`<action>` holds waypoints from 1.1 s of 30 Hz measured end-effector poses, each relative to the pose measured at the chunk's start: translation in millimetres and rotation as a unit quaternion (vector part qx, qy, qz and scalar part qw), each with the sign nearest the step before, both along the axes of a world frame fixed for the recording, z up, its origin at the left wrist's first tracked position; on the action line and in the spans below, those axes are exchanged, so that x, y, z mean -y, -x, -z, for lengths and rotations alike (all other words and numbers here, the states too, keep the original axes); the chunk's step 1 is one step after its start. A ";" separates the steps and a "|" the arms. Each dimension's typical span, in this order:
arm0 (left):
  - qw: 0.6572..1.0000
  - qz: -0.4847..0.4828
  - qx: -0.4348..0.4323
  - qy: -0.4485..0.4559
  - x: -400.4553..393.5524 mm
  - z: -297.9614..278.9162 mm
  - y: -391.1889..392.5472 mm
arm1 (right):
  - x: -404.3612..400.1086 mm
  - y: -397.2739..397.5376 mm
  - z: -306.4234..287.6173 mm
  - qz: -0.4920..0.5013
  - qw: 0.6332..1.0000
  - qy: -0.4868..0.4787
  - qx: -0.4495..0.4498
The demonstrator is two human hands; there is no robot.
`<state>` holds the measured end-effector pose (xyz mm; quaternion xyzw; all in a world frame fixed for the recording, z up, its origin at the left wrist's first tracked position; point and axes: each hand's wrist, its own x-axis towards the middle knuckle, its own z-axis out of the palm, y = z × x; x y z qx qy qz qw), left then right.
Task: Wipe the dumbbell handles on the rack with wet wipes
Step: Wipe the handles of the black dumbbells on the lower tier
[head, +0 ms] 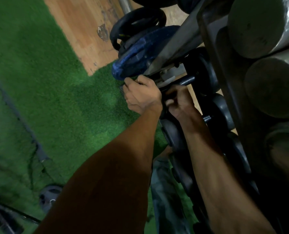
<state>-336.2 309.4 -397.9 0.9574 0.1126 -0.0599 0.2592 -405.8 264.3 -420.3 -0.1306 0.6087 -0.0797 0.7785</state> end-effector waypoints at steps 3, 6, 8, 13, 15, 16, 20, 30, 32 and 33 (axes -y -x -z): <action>1.000 -0.003 0.004 0.001 1.3 -1.4 1.1 | 6.4 3.0 9.2 0.075 0.990 -0.045 0.108; 1.000 -0.007 0.011 0.001 2.4 -1.7 1.1 | 7.7 6.1 16.7 0.139 0.979 -0.057 0.136; 1.000 -0.005 0.010 -0.003 2.1 -1.5 0.9 | 9.1 8.2 14.7 0.154 0.978 -0.052 0.128; 1.000 0.001 0.006 -0.011 2.3 -1.7 1.2 | 20.1 9.3 16.4 0.236 0.960 -0.030 0.148; 1.000 0.001 0.001 -0.013 2.1 -1.9 0.8 | 23.4 9.0 19.1 0.277 0.943 -0.014 0.183; 1.000 0.001 -0.001 -0.014 1.9 -2.2 0.6 | 24.4 8.5 17.1 0.282 0.937 -0.014 0.207; 1.000 0.008 -0.005 -0.017 1.8 -1.9 0.3 | 33.8 12.6 15.2 0.295 0.921 0.006 0.253; 1.000 0.010 0.002 -0.026 1.7 -0.9 0.0 | 34.6 3.5 9.3 0.320 0.933 0.049 0.159; 1.000 0.011 0.001 -0.027 1.1 -0.5 0.1 | 33.8 3.2 12.1 0.335 0.928 0.036 0.160; 1.000 0.012 0.001 -0.026 1.1 -0.6 0.2 | 34.3 4.0 13.6 0.339 0.927 0.023 0.157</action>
